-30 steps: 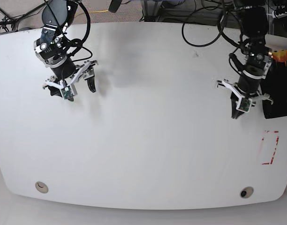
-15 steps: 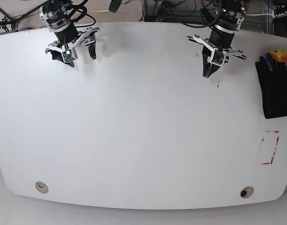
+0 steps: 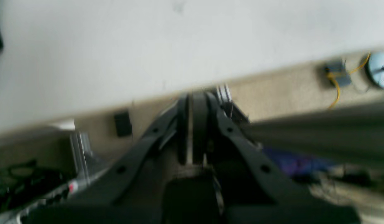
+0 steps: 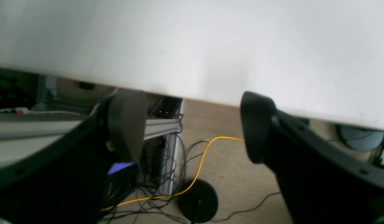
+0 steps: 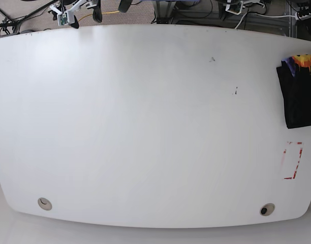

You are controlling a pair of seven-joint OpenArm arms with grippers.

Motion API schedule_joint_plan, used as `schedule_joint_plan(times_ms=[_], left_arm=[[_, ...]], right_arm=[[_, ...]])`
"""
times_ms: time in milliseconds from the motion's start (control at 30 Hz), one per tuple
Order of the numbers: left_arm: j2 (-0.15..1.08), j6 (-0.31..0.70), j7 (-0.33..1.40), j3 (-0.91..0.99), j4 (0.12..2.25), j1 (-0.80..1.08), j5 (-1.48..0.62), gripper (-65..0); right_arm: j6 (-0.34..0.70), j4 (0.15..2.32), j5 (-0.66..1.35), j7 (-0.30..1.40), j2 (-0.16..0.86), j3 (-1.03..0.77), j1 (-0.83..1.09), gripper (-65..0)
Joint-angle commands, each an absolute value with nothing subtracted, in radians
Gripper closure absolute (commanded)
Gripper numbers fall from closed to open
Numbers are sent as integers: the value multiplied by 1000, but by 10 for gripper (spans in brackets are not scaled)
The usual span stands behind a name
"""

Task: Fold the T-shirt properly

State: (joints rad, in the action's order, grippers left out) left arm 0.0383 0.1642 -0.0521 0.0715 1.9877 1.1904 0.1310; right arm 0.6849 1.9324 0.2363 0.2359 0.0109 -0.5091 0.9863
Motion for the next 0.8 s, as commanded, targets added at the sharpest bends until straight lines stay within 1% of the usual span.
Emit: schedule_joint_plan(times_ms=[0, 133, 300, 400, 567, 767], left_arm=[[35, 165, -73, 68, 1982, 1239, 125, 0], [31, 165, -74, 64, 1916, 1257, 124, 0], [36, 165, -76, 64, 1747, 1198, 124, 0], [36, 165, -76, 67, 1621, 1141, 124, 0], [36, 165, -77, 68, 1394, 1006, 122, 0], [36, 168, -77, 68, 1139, 846, 122, 0]], right_arm=[[698, 1948, 257, 219, 12, -512, 1044, -452], [698, 1925, 236, 216, 12, -496, 1089, -452], [698, 1781, 166, 209, 19, -420, 1087, -452], [698, 1653, 119, 186, 25, -380, 1038, -452], [698, 1388, 62, 93, 27, -367, 937, -452], [698, 1152, 10, 81, 27, -372, 797, -452]])
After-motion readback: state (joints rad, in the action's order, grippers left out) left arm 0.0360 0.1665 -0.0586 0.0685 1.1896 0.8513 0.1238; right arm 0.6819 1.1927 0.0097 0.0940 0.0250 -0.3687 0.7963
